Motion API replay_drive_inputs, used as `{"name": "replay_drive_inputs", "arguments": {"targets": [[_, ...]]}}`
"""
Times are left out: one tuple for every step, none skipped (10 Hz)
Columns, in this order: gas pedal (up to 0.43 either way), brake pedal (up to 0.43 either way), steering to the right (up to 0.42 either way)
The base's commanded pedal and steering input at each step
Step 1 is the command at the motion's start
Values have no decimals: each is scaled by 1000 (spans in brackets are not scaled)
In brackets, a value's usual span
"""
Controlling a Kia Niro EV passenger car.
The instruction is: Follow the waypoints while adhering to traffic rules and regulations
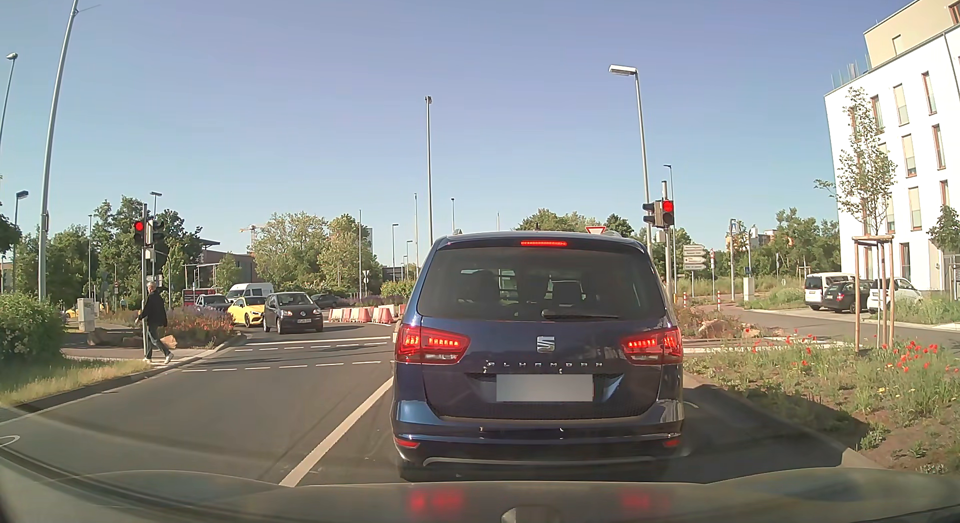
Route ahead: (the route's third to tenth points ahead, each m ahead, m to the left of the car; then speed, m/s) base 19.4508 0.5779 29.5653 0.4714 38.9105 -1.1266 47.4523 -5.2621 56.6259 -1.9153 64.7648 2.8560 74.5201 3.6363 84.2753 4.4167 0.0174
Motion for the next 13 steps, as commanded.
{"name": "replay_drive_inputs", "arguments": {"targets": [[0,341,12],[0,341,12],[0,341,12],[0,341,12],[0,341,12],[0,341,12],[0,341,12],[0,341,12],[0,341,12],[0,341,12],[0,341,12],[0,341,12],[0,341,12]]}}
